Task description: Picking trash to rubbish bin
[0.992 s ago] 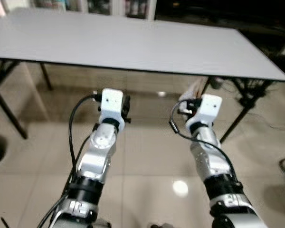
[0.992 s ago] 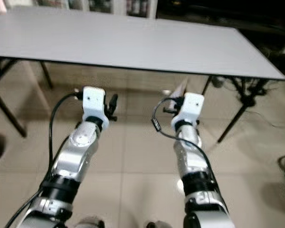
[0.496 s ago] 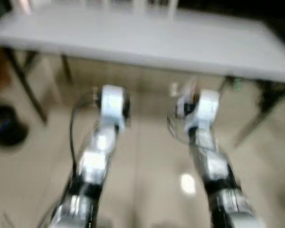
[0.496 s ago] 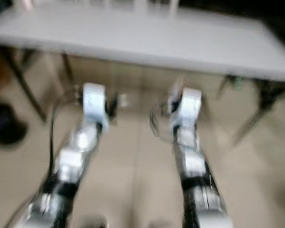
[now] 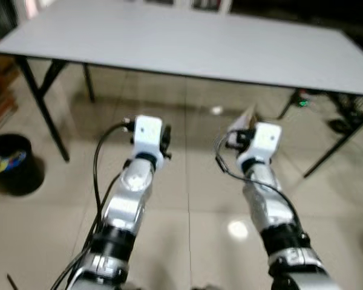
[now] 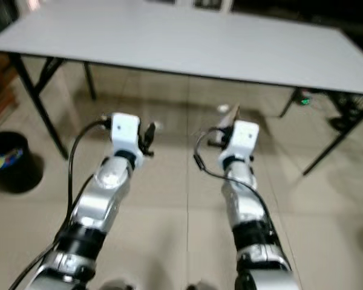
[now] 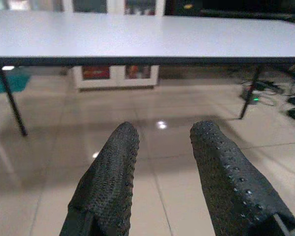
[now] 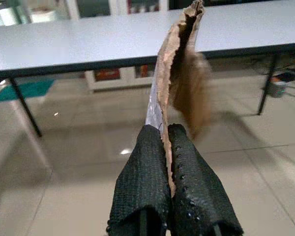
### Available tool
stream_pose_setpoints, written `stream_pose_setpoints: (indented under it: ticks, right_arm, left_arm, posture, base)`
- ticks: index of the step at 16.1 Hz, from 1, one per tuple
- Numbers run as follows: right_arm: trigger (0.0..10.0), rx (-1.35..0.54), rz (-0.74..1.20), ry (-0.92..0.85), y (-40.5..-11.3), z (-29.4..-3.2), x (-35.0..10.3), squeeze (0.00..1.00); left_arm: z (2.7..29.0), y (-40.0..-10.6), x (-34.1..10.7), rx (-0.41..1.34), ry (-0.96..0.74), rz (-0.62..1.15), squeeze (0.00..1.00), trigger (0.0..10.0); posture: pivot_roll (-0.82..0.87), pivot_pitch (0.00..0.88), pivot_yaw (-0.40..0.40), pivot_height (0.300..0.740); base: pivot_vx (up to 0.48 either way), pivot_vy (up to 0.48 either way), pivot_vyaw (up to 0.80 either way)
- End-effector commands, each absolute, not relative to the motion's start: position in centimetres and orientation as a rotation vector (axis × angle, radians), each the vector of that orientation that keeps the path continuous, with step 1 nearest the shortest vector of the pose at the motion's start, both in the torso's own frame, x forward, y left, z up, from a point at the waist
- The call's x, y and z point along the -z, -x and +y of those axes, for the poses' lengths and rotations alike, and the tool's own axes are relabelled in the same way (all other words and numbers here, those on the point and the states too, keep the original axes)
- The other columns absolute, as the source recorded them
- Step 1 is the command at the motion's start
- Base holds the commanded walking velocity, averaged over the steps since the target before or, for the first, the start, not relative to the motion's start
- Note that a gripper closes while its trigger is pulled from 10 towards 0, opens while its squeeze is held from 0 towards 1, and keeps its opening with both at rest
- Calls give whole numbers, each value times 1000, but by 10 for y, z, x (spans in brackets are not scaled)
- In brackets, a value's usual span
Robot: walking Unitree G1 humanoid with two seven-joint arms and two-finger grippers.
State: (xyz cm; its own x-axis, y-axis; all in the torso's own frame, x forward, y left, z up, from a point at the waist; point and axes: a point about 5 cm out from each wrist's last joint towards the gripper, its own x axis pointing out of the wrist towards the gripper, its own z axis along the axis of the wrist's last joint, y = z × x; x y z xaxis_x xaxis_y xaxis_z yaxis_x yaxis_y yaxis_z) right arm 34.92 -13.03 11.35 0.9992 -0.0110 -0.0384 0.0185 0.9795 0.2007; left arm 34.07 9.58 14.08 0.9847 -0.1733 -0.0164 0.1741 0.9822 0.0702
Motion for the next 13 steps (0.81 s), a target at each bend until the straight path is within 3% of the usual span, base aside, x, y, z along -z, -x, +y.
stream_pose_setpoints:
  ticks: [1, 13]
  right_arm:
    - [10000, -10, 41, -197, -349, -123, -114, 0]
    - [10000, -33, 51, -201, -349, -118, -113, 0]
  left_arm:
    - [100, -341, -142, 167, -85, 4, 0, 10000]
    - [101, -342, -142, 159, -87, 8, 0, 10000]
  posture:
    - [-31, 48, -116, 740]
    - [-24, 59, -118, 740]
  base:
    - [0, 480, 0]
    - [0, 480, 0]
